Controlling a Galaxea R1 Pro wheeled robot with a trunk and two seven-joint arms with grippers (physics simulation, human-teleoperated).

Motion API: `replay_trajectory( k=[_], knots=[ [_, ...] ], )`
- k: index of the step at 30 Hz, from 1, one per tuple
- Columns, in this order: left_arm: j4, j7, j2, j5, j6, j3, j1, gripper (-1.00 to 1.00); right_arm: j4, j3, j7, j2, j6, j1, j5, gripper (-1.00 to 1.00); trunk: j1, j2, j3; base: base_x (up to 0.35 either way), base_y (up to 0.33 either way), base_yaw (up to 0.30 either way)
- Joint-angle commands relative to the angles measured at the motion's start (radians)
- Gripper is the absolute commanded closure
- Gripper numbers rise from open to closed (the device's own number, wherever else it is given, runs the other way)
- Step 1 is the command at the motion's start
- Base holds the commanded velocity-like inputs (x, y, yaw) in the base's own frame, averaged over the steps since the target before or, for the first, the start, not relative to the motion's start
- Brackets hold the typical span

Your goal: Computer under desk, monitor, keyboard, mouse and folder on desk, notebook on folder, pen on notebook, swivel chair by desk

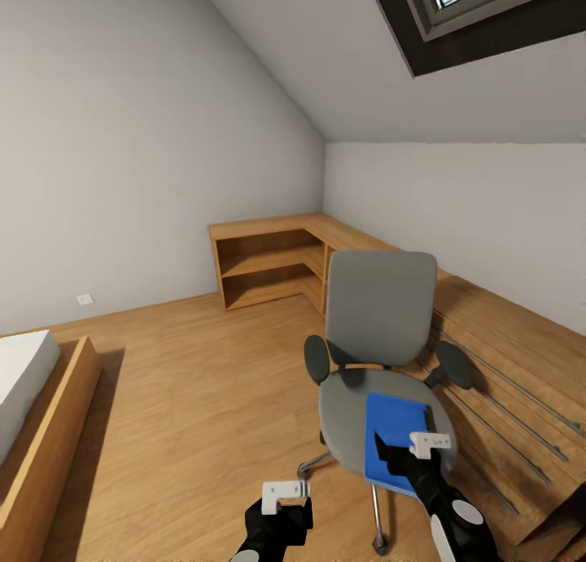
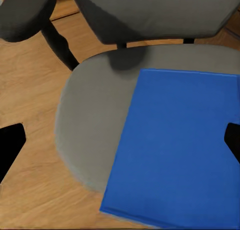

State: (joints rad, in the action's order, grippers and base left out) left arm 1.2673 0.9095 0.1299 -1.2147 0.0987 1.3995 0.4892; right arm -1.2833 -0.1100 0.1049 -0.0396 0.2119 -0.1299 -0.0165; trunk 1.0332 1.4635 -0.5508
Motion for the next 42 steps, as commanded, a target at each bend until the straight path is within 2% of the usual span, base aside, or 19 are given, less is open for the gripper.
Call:
replay_trajectory(
  k=[1, 5, 6, 8, 9, 11, 13, 18, 19, 21, 22, 23, 25, 29, 30, 32, 33, 38, 42],
  knots=[
    [0.001, 0.003, 0.000, -0.009, 0.010, 0.002, 0.002, -1.00, -0.002, -0.008, 0.013, -0.002, 0.006, -0.001, -0.003, -1.00, 0.000, 0.001, -0.001, -0.089, 0.000, 0.000],
    [0.001, 0.003, 0.002, -0.007, 0.010, 0.001, 0.002, -1.00, -0.002, -0.011, 0.035, -0.002, 0.006, -0.001, -0.003, -1.00, 0.000, 0.001, -0.001, -0.047, 0.000, 0.000],
    [0.004, 0.004, 0.001, -0.005, 0.010, 0.000, 0.002, -1.00, -0.013, -0.024, 0.070, -0.002, 0.006, -0.001, -0.003, -1.00, 0.000, 0.001, -0.001, -0.003, 0.000, -0.009],
    [0.004, 0.004, 0.002, -0.005, 0.010, -0.002, 0.002, -1.00, -0.016, -0.026, 0.070, -0.002, 0.006, -0.001, -0.004, -1.00, 0.000, 0.001, 0.000, -0.001, 0.000, -0.077],
    [0.003, 0.006, 0.002, -0.005, 0.010, -0.005, 0.002, -1.00, -0.022, -0.033, 0.069, 0.002, 0.007, -0.001, -0.069, -1.00, 0.003, 0.008, -0.003, 0.000, 0.000, -0.139],
    [0.001, 0.006, 0.002, -0.006, 0.010, -0.006, 0.002, -1.00, -0.024, -0.036, 0.069, 0.005, 0.007, -0.001, -0.099, -1.00, 0.011, 0.022, -0.009, 0.000, 0.000, -0.073],
    [-0.001, 0.006, 0.002, -0.007, 0.010, -0.020, 0.002, -1.00, -0.025, -0.039, 0.068, 0.007, 0.007, -0.001, -0.117, -1.00, 0.019, 0.036, -0.015, 0.000, 0.000, -0.024],
    [-0.004, 0.006, 0.002, -0.010, 0.010, -0.029, 0.002, -1.00, -0.036, -0.059, 0.069, 0.007, 0.008, -0.001, -0.123, -1.00, 0.038, 0.071, -0.030, 0.000, 0.000, -0.005],
    [-0.034, 0.006, 0.002, -0.023, 0.010, -0.040, 0.002, -1.00, -0.045, -0.139, 0.084, 0.008, 0.011, 0.001, -0.166, -1.00, 0.042, 0.078, -0.033, 0.000, 0.000, 0.000],
    [-0.038, 0.006, 0.002, -0.031, 0.010, -0.053, 0.002, -1.00, -0.046, -0.166, 0.103, 0.009, 0.012, 0.001, -0.194, -1.00, 0.049, 0.092, -0.040, 0.000, 0.000, 0.000],
    [-0.053, 0.006, 0.002, -0.037, 0.010, -0.067, 0.002, -1.00, -0.046, -0.207, 0.138, 0.009, 0.013, 0.001, -0.217, -1.00, 0.053, 0.099, -0.043, 0.000, 0.000, 0.000],
    [-0.060, 0.005, 0.001, -0.038, 0.010, -0.072, 0.002, -1.00, -0.046, -0.221, 0.151, 0.009, 0.013, 0.001, -0.221, -1.00, 0.057, 0.106, -0.046, 0.000, 0.000, 0.000],
    [-0.082, 0.004, 0.001, -0.041, 0.010, -0.092, 0.002, -1.00, -0.045, -0.286, 0.214, 0.009, 0.014, 0.001, -0.235, -1.00, 0.065, 0.120, -0.052, 0.000, 0.000, 0.000],
    [-0.092, 0.004, 0.001, -0.042, 0.010, -0.103, 0.002, -1.00, -0.045, -0.372, 0.249, 0.009, 0.018, 0.001, -0.266, -1.00, 0.080, 0.148, -0.065, 0.000, 0.000, 0.000],
    [-0.093, 0.003, 0.001, -0.043, 0.010, -0.104, 0.002, -1.00, -0.044, -0.400, 0.254, 0.009, 0.018, 0.001, -0.289, -1.00, 0.084, 0.155, -0.068, 0.000, 0.000, 0.000],
    [-0.094, 0.003, 0.001, -0.043, 0.010, -0.105, 0.002, -1.00, -0.043, -0.424, 0.256, 0.009, 0.019, 0.001, -0.318, -1.00, 0.092, 0.169, -0.074, 0.000, 0.000, 0.000],
    [-0.094, 0.003, 0.002, -0.043, 0.010, -0.106, 0.002, -1.00, -0.041, -0.441, 0.258, 0.009, 0.020, 0.001, -0.349, -1.00, 0.095, 0.176, -0.077, 0.000, 0.000, 0.000],
    [-0.095, 0.003, 0.001, -0.043, 0.010, -0.108, 0.002, -1.00, -0.016, -0.469, 0.261, 0.012, 0.056, 0.001, -0.437, -1.00, 0.115, 0.211, -0.093, 0.000, 0.000, 0.000],
    [-0.095, 0.003, 0.001, -0.043, 0.010, -0.108, 0.002, -1.00, 0.024, -0.482, 0.262, 0.028, 0.099, 0.001, -0.479, -1.00, 0.130, 0.239, -0.106, 0.000, 0.000, 0.000]
  ],
)
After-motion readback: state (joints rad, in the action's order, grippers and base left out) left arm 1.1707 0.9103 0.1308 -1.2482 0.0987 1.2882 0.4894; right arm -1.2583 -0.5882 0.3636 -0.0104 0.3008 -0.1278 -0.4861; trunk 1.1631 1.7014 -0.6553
